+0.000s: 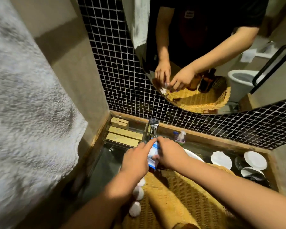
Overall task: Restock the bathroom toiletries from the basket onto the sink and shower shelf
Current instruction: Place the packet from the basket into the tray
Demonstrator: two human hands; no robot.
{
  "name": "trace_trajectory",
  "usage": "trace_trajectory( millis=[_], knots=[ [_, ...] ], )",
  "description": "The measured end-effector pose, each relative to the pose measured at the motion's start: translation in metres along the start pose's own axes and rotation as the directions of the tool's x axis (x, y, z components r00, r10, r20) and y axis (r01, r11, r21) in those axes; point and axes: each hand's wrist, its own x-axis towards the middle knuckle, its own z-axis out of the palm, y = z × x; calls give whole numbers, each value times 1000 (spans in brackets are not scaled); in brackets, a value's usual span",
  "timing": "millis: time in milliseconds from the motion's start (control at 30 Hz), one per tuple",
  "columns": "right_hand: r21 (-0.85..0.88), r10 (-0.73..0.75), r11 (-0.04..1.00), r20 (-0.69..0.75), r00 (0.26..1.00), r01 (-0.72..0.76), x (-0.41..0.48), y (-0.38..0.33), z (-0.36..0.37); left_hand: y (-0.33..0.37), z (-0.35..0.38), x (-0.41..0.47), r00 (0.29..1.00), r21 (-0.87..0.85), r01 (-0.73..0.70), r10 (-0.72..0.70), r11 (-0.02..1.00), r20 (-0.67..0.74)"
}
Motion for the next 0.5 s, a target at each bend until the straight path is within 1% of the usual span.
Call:
trace_trajectory(
  millis=[100,233,333,400,500],
  knots=[
    [31,-62,997,-96,993,66,18,-18,-27,-20,-22,15,997,-42,13,-16,999,-77],
    [180,-78,977,-208,975,116,40,-39,-39,-47,-44,36,985,-78,52,-64,996,-160],
    [265,-112,944,-304,946,197,54,-54,-36,-68,-49,53,977,-118,99,-119,988,-178],
    [239,-146,945,-294,945,221,63,-60,-29,-85,-47,63,976,-125,109,-130,986,-175],
    [209,-143,960,-197,970,184,78,-61,-13,-102,-43,77,976,-132,136,-156,982,-152]
  ],
)
